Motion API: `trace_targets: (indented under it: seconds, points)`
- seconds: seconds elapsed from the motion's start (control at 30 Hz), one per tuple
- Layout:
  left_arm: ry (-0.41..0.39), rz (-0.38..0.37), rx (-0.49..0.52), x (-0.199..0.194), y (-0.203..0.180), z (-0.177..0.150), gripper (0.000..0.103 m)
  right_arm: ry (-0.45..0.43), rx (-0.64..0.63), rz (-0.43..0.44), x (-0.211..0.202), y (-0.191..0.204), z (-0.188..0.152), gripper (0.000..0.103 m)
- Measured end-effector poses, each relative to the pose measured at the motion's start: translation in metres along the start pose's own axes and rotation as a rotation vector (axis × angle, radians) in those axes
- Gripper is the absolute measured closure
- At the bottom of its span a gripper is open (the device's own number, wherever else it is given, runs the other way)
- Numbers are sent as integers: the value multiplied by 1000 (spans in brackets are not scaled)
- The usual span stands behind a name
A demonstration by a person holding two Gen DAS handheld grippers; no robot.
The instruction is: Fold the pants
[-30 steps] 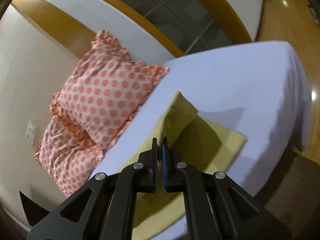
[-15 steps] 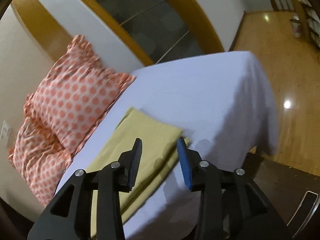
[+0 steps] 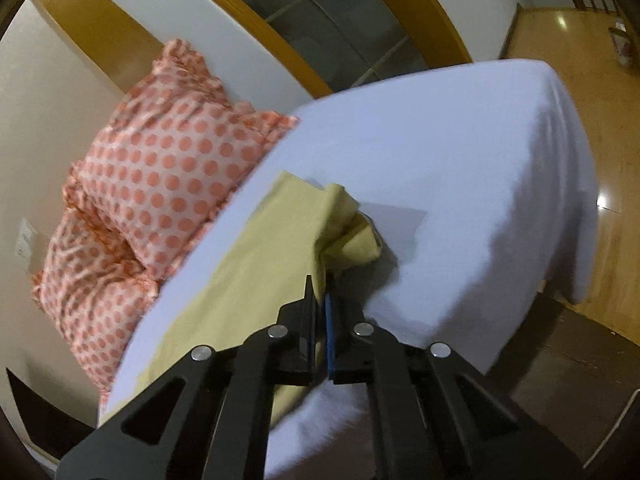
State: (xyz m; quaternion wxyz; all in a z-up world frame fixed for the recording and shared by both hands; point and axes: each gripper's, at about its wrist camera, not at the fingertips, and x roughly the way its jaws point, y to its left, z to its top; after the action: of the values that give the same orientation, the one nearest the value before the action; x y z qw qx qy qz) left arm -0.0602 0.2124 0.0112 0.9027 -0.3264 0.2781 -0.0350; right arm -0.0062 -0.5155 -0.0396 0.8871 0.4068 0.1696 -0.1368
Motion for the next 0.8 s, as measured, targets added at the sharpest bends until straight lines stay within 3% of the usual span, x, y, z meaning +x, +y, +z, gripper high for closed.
trace_targets:
  seconds: [0.1,0.2,0.33,0.4,0.47,0.53,0.57,0.6,0.67,0.8]
  points:
    - [-31,22,-36,-8,14,3,36,-32,-111,115,-8,53,-2,99]
    - [-29,24,-42,-10,19,1,36,27,-228,330,-6,131,-23,99]
    - [-19,-15,-21,-10,15,-7,32,257,-437,628,8,247,-107,99]
    - [-12,-42,8,-11,11,-11,29,391,-548,691,16,284,-156,99]
    - [-3,-68,55,-10,4,-15,24,571,-721,688,23,316,-216,98]
    - [14,-61,115,-7,-4,-19,20,650,-797,672,23,324,-246,91]
    - [24,-50,140,-4,-7,-22,20,657,-802,669,21,322,-253,80]
    - [31,-45,156,-2,-8,-24,20,643,-791,668,18,318,-250,56]
    - [50,-37,172,5,-10,-27,19,574,-745,647,13,308,-235,27]
    - [82,-30,154,23,-8,-28,19,515,-698,552,20,290,-209,27]
